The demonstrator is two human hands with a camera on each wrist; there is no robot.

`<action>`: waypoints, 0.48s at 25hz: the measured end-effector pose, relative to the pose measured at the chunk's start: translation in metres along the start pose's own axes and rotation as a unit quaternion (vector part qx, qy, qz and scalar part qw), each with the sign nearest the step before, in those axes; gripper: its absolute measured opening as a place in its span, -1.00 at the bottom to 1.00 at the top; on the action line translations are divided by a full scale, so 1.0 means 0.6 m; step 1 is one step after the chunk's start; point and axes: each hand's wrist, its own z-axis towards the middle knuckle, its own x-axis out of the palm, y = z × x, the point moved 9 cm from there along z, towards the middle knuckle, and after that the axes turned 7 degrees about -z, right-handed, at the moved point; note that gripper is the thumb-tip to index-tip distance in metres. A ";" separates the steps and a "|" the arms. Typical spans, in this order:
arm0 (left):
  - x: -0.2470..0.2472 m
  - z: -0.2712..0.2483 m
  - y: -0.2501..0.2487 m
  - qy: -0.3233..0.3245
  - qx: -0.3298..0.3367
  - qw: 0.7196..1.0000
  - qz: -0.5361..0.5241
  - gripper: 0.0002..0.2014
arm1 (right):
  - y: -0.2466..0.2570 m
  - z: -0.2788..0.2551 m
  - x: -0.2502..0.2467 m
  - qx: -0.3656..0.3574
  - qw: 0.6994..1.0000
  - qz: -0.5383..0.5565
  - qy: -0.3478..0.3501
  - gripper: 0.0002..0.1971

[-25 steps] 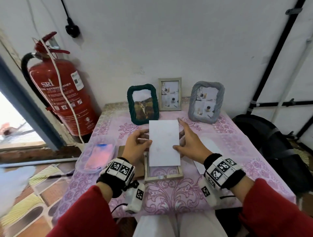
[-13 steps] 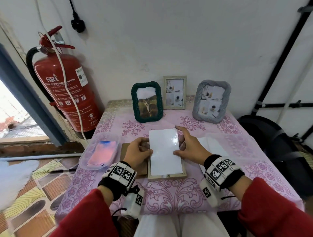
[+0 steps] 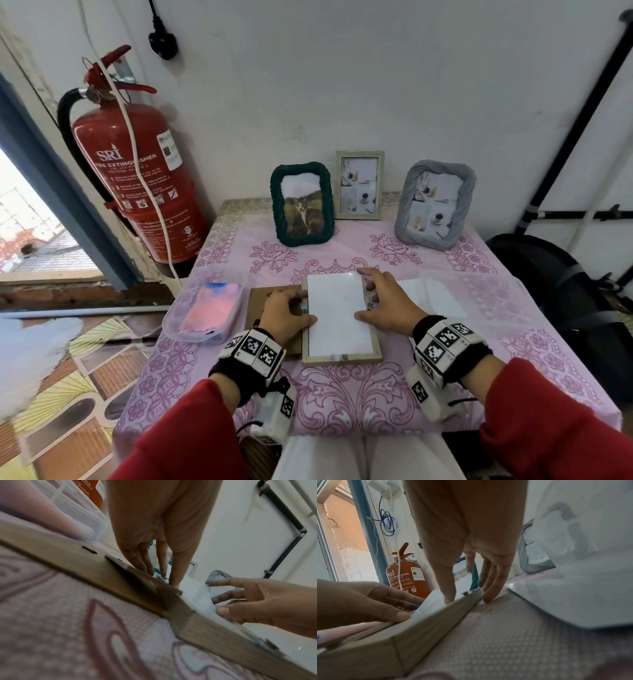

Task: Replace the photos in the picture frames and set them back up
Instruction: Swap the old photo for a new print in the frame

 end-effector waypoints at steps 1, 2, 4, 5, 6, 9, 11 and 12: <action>0.001 0.000 0.001 0.002 -0.001 1.000 0.002 -0.43 | -0.001 0.000 0.003 0.004 1.000 0.004 0.006 -0.14; 0.001 0.000 0.002 0.003 -0.001 1.000 0.002 -0.41 | -0.003 0.001 0.005 0.010 1.000 0.006 0.013 -0.15; 0.000 -0.001 0.000 0.002 0.006 1.000 -0.002 -0.38 | -0.008 0.002 0.012 0.024 0.999 -0.001 0.025 -0.22; 0.000 -0.001 -0.001 0.003 0.010 1.000 -0.004 -0.37 | -0.011 0.002 0.015 0.031 0.999 -0.009 0.028 -0.25; 0.000 -0.001 -0.001 0.003 0.014 1.000 -0.004 -0.37 | -0.014 0.002 0.017 0.034 0.999 -0.015 0.030 -0.27; 0.000 -0.004 -0.004 0.004 0.022 1.000 -0.015 -0.38 | -0.015 0.001 0.017 0.028 0.999 -0.033 0.025 -0.32; -0.006 -0.008 0.000 -0.001 0.012 0.998 -0.061 -0.37 | -0.016 -0.003 0.015 0.020 0.999 -0.040 0.021 -0.32; -0.014 -0.011 0.003 -0.015 0.007 0.996 -0.088 -0.37 | -0.015 -0.005 0.014 0.016 0.999 -0.042 0.018 -0.32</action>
